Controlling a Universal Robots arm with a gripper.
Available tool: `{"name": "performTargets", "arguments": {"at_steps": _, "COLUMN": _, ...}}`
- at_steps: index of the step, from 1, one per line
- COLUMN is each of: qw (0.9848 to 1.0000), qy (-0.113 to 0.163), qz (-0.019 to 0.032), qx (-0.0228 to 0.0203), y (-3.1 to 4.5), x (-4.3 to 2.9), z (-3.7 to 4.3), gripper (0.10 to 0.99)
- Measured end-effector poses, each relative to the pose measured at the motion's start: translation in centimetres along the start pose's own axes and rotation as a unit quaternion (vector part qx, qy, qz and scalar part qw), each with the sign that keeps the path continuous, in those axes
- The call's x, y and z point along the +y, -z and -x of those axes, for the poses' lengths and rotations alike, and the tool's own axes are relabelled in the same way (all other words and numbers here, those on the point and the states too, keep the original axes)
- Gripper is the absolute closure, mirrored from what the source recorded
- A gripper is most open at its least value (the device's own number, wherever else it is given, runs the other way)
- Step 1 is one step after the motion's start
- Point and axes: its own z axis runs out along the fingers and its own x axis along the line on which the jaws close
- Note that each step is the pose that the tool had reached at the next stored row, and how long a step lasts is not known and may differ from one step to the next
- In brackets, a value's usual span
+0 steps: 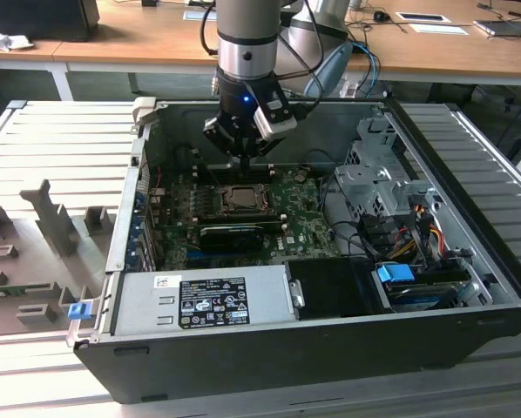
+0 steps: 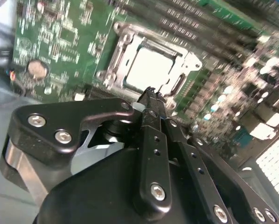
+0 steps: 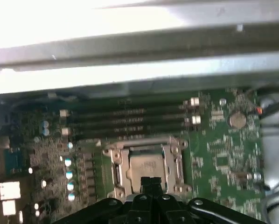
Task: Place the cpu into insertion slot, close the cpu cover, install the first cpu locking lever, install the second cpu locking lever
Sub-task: 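Install the first cpu locking lever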
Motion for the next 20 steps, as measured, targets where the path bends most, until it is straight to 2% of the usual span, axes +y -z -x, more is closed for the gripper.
{"name": "performTargets", "arguments": {"at_steps": 1, "qw": 1.0000, "qy": 0.006, "qz": 0.0060, "qx": 0.0007, "y": -0.03, "x": 0.00, "z": 0.00, "gripper": 0.980}}
{"name": "performTargets", "arguments": {"at_steps": 5, "qw": 0.9990, "qy": 0.044, "qz": 0.0066, "qx": 0.0028, "y": -0.19, "x": -0.03, "z": -0.23, "gripper": 0.980}}
{"name": "performTargets", "arguments": {"at_steps": 10, "qw": 0.9989, "qy": 0.047, "qz": 0.0067, "qx": 0.0029, "y": -0.20, "x": -0.15, "z": -1.71, "gripper": 0.980}}
{"name": "performTargets", "arguments": {"at_steps": 14, "qw": 0.9988, "qy": 0.048, "qz": 0.0068, "qx": 0.0029, "y": -0.27, "x": -0.30, "z": -3.42, "gripper": 0.980}}
{"name": "performTargets", "arguments": {"at_steps": 20, "qw": 0.9987, "qy": 0.049, "qz": 0.0068, "qx": 0.0030, "y": -0.34, "x": -0.45, "z": -5.19, "gripper": 0.980}}
